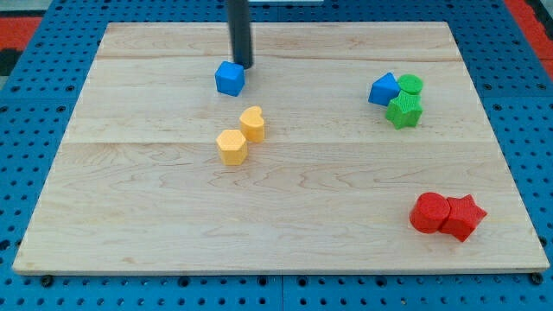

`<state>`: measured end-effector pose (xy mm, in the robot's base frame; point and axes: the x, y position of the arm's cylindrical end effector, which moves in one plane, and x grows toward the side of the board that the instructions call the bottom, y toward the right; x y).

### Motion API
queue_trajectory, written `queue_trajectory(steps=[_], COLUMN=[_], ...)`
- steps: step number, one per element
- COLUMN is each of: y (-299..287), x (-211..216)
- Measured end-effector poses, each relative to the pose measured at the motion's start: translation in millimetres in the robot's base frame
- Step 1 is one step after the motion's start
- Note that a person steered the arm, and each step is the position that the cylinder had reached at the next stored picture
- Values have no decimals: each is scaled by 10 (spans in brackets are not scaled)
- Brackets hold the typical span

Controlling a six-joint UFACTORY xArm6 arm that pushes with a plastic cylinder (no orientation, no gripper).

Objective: Move the blue cube left to the green star

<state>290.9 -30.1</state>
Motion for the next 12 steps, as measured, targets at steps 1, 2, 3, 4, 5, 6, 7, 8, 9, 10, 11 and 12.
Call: queue_trajectory(steps=[1, 2, 3, 4, 5, 6, 7, 8, 9, 10, 11, 12], y=[513, 935, 1092, 607, -529, -661, -817, -1200, -819, -320, -97, 112], x=[0, 7, 21, -294, -85, 504, 551, 738, 801, 801, 655, 547])
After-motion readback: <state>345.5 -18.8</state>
